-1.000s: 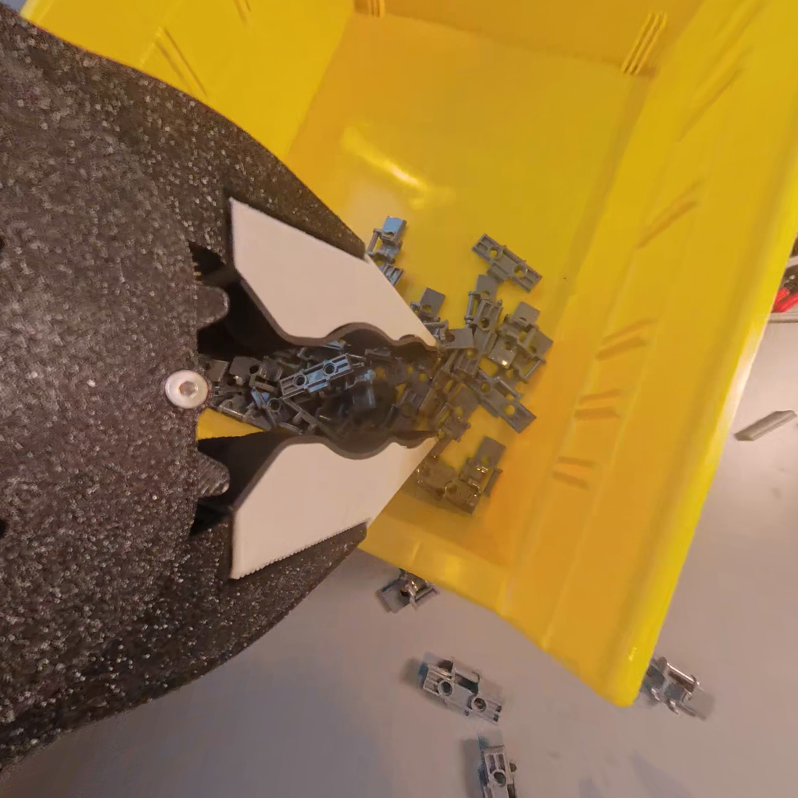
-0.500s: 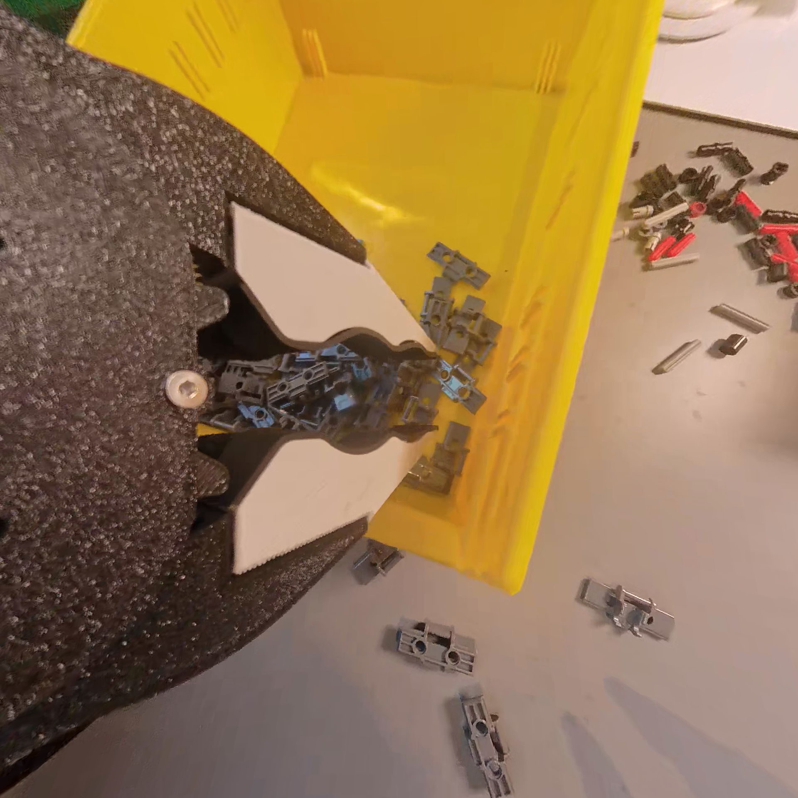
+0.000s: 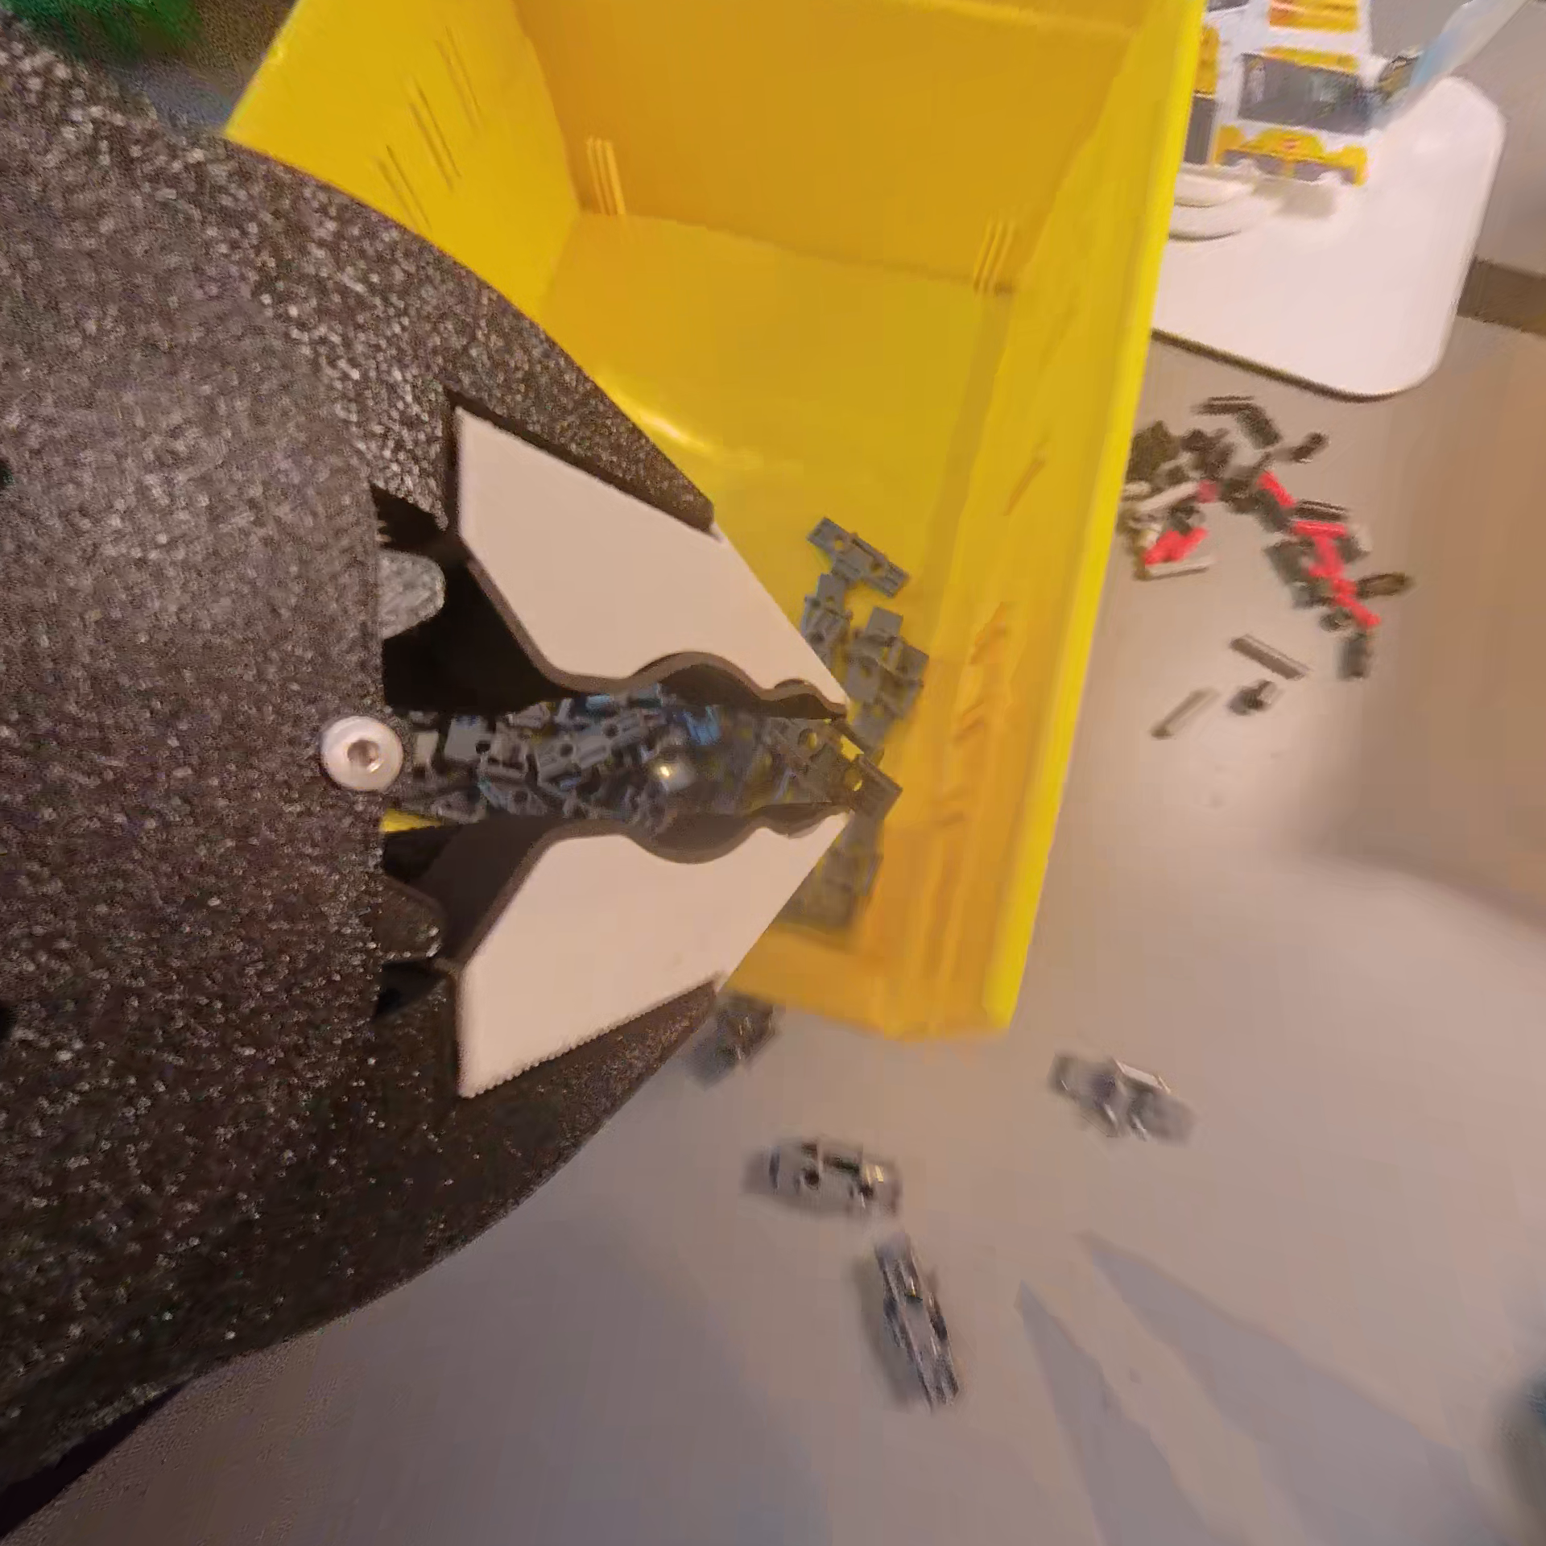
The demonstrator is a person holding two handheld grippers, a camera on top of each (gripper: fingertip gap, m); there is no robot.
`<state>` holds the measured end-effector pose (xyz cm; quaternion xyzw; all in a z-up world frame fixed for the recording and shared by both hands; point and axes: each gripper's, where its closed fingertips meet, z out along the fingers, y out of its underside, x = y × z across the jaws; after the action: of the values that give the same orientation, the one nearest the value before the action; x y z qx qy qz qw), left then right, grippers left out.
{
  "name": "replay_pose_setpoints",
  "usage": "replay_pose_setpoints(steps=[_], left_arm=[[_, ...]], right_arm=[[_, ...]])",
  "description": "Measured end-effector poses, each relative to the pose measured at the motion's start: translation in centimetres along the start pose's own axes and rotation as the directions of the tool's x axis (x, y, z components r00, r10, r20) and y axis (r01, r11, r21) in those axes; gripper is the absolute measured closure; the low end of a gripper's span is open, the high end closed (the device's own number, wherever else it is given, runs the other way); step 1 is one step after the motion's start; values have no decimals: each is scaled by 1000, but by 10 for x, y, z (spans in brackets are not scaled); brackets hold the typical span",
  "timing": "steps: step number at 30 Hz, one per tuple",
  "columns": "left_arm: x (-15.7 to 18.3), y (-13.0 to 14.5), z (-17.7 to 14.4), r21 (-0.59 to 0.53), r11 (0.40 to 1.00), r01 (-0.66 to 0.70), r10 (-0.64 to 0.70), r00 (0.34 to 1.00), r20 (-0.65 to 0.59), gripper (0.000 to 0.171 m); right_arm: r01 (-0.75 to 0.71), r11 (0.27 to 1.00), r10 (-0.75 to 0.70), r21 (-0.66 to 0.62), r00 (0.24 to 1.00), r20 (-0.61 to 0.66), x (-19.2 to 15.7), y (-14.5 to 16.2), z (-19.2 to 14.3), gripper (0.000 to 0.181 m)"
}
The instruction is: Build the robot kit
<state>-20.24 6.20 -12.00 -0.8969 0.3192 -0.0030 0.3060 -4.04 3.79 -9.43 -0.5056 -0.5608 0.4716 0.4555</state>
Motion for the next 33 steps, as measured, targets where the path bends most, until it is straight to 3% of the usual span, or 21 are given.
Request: replay_pose_setpoints(steps=[3,7,11,14,18,23,27,33], left_arm=[[49,-23,-27,166,986,21,0,992,-126,155],[92,-10,0,117,993,19,-3,992,-128,155],[97,0,30,105,991,76,-73,997,-40,155],[92,5,23,156,974,166,-169,986,10,135],[94,31,10,138,947,290,-297,954,37,134],[98,49,25,87,901,424,-425,905,-10,130],[98,37,35,106,884,456,-451,890,-70,127],[122,8,45,146,895,421,-386,897,-217,150]], right_arm=[[2,1000,-2,9,1000,13,-2,-4,6,163],[18,1000,-19,16,999,30,-8,-12,15,163],[36,998,-34,-56,999,35,-17,-6,21,162],[32,984,-31,-173,999,11,-17,12,21,161],[-28,958,36,-284,999,23,-26,32,21,157],[-3,915,27,-404,998,54,-36,52,31,146],[41,899,-7,-436,997,79,-34,62,31,144],[-8,926,73,-378,984,160,-29,59,21,144]])
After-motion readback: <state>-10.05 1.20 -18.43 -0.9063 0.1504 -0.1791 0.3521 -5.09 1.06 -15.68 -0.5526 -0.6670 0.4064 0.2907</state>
